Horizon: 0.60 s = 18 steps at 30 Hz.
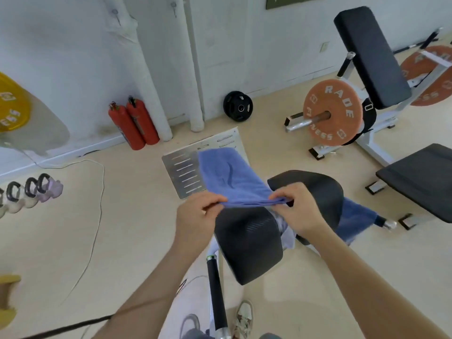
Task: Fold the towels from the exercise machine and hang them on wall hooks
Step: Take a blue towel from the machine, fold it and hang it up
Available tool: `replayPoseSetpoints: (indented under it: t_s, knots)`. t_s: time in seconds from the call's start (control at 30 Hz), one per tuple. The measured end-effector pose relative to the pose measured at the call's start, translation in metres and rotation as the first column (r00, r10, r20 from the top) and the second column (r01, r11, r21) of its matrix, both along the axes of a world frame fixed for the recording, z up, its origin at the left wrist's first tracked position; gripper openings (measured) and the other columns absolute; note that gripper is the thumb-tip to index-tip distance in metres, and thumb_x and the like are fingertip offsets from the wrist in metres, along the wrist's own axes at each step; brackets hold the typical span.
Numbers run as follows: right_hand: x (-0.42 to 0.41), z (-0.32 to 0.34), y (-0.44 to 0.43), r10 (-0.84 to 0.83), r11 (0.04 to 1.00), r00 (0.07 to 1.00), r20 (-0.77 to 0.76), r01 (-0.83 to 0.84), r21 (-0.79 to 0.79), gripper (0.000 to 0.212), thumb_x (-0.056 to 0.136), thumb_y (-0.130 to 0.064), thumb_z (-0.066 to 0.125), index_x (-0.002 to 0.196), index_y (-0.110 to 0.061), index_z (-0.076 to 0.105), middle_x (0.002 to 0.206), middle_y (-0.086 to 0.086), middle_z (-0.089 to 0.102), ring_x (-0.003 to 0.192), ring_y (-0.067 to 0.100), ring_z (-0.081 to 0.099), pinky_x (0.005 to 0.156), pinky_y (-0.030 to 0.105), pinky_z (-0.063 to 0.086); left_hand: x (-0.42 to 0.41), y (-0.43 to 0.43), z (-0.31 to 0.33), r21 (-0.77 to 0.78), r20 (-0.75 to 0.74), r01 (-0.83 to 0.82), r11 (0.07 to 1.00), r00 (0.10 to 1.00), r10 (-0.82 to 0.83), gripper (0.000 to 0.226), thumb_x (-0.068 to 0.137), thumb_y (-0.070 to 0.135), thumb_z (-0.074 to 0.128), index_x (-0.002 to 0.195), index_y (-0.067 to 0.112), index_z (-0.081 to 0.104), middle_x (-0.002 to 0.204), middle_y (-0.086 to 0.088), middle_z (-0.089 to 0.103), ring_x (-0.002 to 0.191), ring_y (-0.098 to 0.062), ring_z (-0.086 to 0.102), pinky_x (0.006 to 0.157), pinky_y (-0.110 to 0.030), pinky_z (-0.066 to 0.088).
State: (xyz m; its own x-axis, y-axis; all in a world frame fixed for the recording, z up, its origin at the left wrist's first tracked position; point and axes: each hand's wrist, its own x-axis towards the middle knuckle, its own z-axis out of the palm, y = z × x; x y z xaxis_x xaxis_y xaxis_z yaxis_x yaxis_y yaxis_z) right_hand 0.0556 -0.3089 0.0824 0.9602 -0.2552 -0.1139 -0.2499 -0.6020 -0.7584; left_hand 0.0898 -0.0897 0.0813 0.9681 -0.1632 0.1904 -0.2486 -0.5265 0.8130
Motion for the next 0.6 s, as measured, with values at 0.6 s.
replayPoseSetpoints:
  t_s: [0.6]
  knots:
    - [-0.079, -0.134, 0.014, -0.496, 0.448, 0.632, -0.595, 0.774, 0.448, 0.007, 0.082, -0.003, 0.062, 0.076, -0.008, 0.06, 0.092, 0.015, 0.061, 0.083, 0.029, 0.058, 0.073, 0.034, 0.052, -0.086, -0.013, -0.132, 0.098, -0.597, 0.337, 0.936, 0.773, -0.216, 0.018, 0.081, 0.007, 0.069, 0.091, 0.018, 0.077, 0.094, 0.01, 0.071, 0.087, 0.0, 0.059, 0.083, -0.007, 0.043]
